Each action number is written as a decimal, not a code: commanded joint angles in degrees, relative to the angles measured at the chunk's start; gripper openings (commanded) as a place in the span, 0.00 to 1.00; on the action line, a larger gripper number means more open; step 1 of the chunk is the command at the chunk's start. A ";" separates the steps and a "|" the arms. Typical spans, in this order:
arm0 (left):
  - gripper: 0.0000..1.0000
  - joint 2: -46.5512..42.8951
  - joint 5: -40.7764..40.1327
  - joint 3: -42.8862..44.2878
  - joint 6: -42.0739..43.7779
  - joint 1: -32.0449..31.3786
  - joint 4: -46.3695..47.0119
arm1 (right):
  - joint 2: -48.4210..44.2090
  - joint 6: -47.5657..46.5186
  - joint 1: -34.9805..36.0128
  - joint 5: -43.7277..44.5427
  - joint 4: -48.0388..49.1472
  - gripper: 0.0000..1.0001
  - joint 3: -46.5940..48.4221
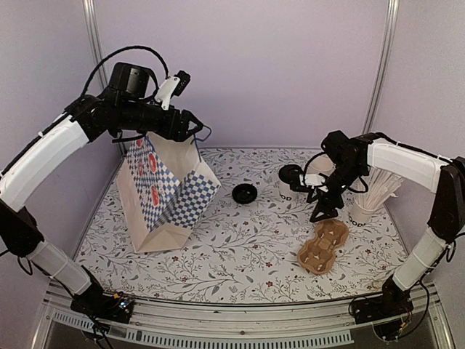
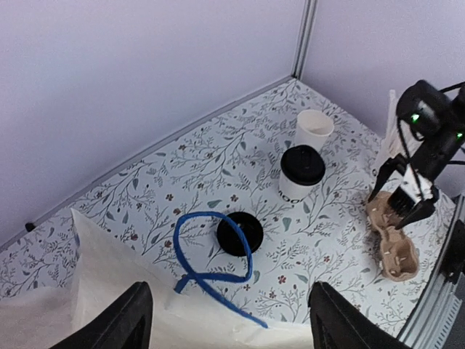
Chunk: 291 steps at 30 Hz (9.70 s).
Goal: Pack the takeout coffee
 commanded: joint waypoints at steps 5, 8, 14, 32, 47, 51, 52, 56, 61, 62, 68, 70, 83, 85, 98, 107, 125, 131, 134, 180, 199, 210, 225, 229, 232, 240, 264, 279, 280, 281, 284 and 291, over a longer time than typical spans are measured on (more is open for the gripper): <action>0.71 0.35 4.40 -6.65 -0.84 6.07 4.58 | 0.18 3.71 3.54 -0.70 -0.76 0.77 3.56; 0.69 -0.29 5.54 -9.33 -3.40 7.54 7.06 | 0.79 6.38 5.41 -3.86 -0.05 0.77 6.66; 0.65 -3.19 10.85 -15.11 -6.55 9.71 13.17 | 6.50 12.98 9.25 -9.14 3.46 0.77 18.23; 0.73 -14.98 13.76 -34.53 -33.00 9.73 48.95 | 25.24 16.58 34.91 -0.94 14.76 0.79 40.76; 0.75 -29.76 4.76 -27.24 -34.24 9.59 28.05 | 24.31 17.18 37.04 -1.52 13.21 0.80 37.95; 0.74 -34.46 -9.63 -23.82 -33.31 9.39 15.62 | 20.42 17.03 37.07 0.28 14.82 0.80 32.09; 0.74 -35.08 -12.13 -23.24 -32.91 9.35 12.62 | 18.81 16.88 37.02 1.07 15.37 0.81 30.55; 0.74 -36.68 -21.06 -22.27 -31.88 9.32 1.42 | 14.56 16.06 36.86 4.43 16.65 0.82 24.91; 0.78 -33.41 -34.58 -20.61 -28.71 9.57 -9.62 | 11.35 17.18 35.53 3.79 17.04 0.82 21.87; 0.79 -31.70 -35.89 -19.74 -28.89 9.83 -11.96 | 10.88 17.38 35.30 3.56 17.00 0.82 21.58; 0.87 -24.80 -44.93 -14.15 -35.79 10.41 -25.32 | 9.02 17.95 34.78 3.60 16.99 0.82 20.11; 0.88 -25.00 -46.82 -13.45 -36.59 10.51 -26.50 | 8.53 18.13 34.58 3.60 17.04 0.82 19.55; 0.98 -26.58 -46.47 -22.07 -41.74 16.25 -32.99 | 7.83 18.71 33.76 0.35 17.17 0.82 17.83; 0.97 -26.88 -42.53 -24.77 -41.20 18.53 -30.99 | 7.89 18.83 33.76 0.06 17.08 0.82 17.60; 0.40 -30.08 -31.32 -29.50 -31.77 24.88 -19.30 | 7.16 19.50 33.76 0.76 17.52 0.82 15.81; 0.00 -24.57 -25.83 -26.50 -25.31 25.35 -14.61 | 6.01 19.35 33.47 4.25 16.95 0.82 14.64; 0.00 -19.18 21.71 -18.00 -6.52 25.30 -5.40 | -2.79 20.36 14.52 0.52 11.15 0.82 7.69; 0.00 -15.98 33.44 -14.55 -4.29 25.11 -4.69 | -5.28 20.38 14.17 1.29 9.37 0.82 5.40; 0.00 -13.41 36.19 -14.56 -5.08 24.84 -4.71 | -6.26 19.38 13.72 2.43 7.89 0.82 3.83; 0.66 -11.02 34.36 -11.87 0.23 11.69 10.90 | 4.82 2.55 16.05 10.23 16.76 0.28 -9.52; 0.70 -18.73 27.20 -16.93 0.49 11.80 11.38 | -4.82 7.16 9.95 9.20 6.70 0.44 -10.90; 0.71 -18.75 27.24 -18.16 0.17 11.79 12.54 | -7.40 6.55 7.65 10.79 7.41 0.60 -16.30; 0.71 -19.06 26.76 -20.16 0.52 11.81 13.03 | -3.31 6.20 5.88 11.60 10.63 0.62 -16.96; 0.71 -19.06 26.89 -20.79 0.51 11.80 13.22 | -2.68 6.19 5.60 11.77 11.37 0.61 -17.04; 0.71 -19.18 26.92 -21.13 0.41 11.79 13.39 | -2.07 6.04 5.39 12.15 11.68 0.60 -17.18; 0.71 -19.28 26.93 -21.49 0.35 11.81 13.55 | -1.78 5.23 5.31 12.70 12.42 0.54 -18.37; 0.71 -19.89 24.48 -20.95 0.70 11.93 13.33 | -4.15 7.47 5.29 6.61 5.21 0.40 -8.76; 0.71 -22.35 18.62 -20.22 -0.98 12.51 9.13 | -6.70 6.60 5.29 6.35 4.39 0.39 -9.86; 0.71 -22.35 18.65 -20.39 -1.02 12.51 9.20 | -6.58 6.56 5.29 6.68 5.01 0.39 -10.54; 0.71 -22.31 18.68 -20.57 -0.99 12.55 9.18 | -6.34 6.55 5.29 7.01 5.61 0.39 -11.13; 0.71 -22.06 18.98 -20.97 -0.85 12.51 9.37 | -5.50 6.46 5.29 8.05 7.50 0.39 -12.67; 0.71 -21.74 18.77 -21.40 0.01 12.62 9.32 | -2.62 5.70 5.31 8.58 9.79 0.43 -13.92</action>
